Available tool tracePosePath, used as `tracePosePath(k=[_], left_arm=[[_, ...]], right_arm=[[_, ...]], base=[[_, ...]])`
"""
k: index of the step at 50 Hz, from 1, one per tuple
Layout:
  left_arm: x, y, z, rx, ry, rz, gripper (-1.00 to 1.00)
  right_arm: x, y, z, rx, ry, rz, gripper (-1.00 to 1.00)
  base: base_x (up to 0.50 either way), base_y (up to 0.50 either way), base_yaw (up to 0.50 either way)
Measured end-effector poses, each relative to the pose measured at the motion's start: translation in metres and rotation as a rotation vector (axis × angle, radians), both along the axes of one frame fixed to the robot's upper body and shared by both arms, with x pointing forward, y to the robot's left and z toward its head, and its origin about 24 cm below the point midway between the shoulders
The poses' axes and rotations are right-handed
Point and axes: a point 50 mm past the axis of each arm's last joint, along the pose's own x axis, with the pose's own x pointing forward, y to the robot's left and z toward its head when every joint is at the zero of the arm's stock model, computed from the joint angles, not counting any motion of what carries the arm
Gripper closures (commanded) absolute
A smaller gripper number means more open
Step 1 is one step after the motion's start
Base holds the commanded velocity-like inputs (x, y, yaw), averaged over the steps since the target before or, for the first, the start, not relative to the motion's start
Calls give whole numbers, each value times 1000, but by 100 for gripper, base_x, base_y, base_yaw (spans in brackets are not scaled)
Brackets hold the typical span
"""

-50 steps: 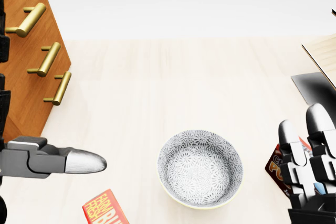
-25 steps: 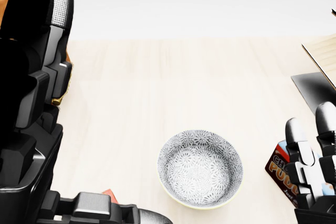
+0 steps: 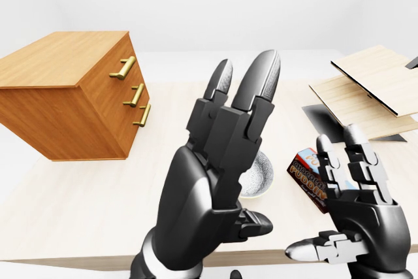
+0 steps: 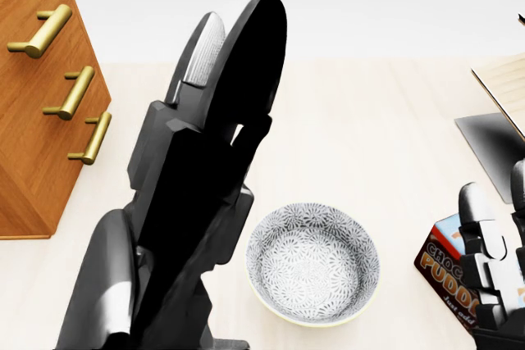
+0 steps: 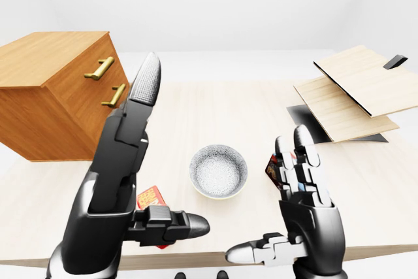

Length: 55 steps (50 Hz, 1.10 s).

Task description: Close the top drawer of the cabinet and put the bowl on top of it.

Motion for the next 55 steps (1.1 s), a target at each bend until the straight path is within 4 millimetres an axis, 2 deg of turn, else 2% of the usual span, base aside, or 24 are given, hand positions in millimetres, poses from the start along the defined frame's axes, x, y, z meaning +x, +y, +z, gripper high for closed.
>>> tracePosePath(k=[19, 35, 55], left_arm=[[12, -16, -19, 100, 31, 154, -100], [13, -31, -41, 247, 62, 218, -100], [21, -28, -51, 367, 79, 317, -100]], right_arm=[[-3, -2, 3, 8, -11, 1, -100], [-3, -3, 3, 11, -15, 2, -100], [-4, -2, 3, 9, -16, 5, -100]], base=[[0, 0, 0], [0, 0, 0], [0, 0, 0]])
